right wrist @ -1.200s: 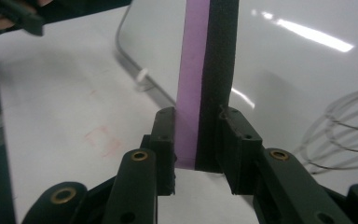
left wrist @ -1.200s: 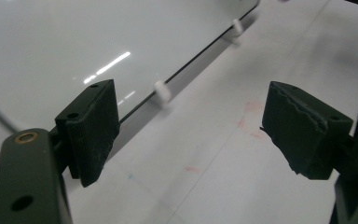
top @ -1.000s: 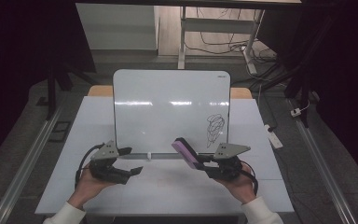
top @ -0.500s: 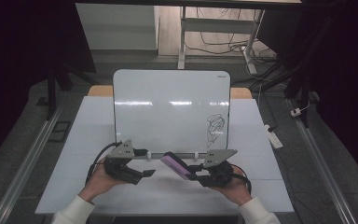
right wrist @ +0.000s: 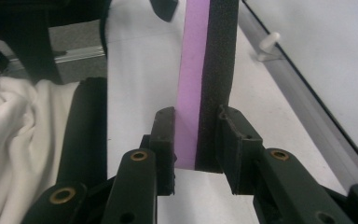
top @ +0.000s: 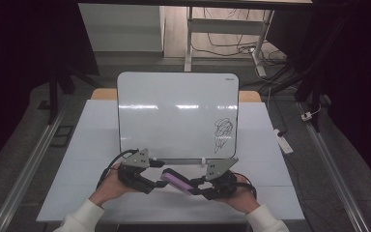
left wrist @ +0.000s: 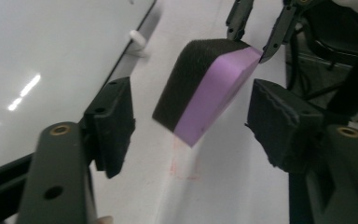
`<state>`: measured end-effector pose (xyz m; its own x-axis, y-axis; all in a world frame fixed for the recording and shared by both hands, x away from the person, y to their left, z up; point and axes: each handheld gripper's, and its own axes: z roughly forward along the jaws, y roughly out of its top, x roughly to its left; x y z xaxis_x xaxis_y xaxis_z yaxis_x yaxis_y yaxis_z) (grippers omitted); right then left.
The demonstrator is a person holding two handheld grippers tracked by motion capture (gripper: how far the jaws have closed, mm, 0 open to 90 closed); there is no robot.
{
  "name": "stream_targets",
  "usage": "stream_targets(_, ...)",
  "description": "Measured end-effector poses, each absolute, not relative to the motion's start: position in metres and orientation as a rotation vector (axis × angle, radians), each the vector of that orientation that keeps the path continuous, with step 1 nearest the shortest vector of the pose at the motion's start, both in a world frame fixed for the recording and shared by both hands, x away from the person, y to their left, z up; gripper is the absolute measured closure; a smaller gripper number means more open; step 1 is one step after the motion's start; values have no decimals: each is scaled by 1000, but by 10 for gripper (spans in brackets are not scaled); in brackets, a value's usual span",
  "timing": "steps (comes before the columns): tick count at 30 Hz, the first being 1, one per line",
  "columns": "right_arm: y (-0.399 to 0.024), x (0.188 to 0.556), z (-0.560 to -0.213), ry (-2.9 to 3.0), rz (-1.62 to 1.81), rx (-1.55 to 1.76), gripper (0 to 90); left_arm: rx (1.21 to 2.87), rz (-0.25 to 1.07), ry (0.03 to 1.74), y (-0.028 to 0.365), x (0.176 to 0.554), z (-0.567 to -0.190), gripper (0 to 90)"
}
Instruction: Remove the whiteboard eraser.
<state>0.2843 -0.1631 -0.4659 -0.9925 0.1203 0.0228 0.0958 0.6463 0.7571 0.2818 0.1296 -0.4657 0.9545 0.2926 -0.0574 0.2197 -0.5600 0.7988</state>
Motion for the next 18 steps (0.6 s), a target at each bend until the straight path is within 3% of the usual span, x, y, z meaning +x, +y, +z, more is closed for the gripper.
stream_targets(11,-162,287,-468,2879,1303,174,669,2233,90,263,123,277,-470,541)
stream_targets(18,-166,292,-470,2873,1348,261,599,2218,45,232,124,275,-470,631)
